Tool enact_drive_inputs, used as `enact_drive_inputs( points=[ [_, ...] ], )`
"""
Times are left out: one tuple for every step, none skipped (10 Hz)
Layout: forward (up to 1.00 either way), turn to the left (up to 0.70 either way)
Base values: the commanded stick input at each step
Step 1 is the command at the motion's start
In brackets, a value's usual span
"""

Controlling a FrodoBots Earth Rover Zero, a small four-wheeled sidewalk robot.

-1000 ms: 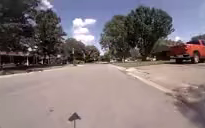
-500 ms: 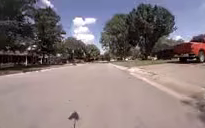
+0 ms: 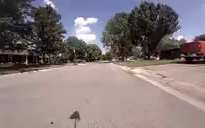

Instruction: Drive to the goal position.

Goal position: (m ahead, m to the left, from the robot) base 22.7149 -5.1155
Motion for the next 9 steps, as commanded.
enact_drive_inputs(
  points=[
    [1.00,0.00],
    [1.00,0.00],
    [1.00,-0.01],
    [1.00,-0.02],
    [1.00,-0.32],
    [1.00,-0.36],
    [1.00,-0.36],
    [1.00,-0.36],
    [1.00,-0.28]
  ],
)
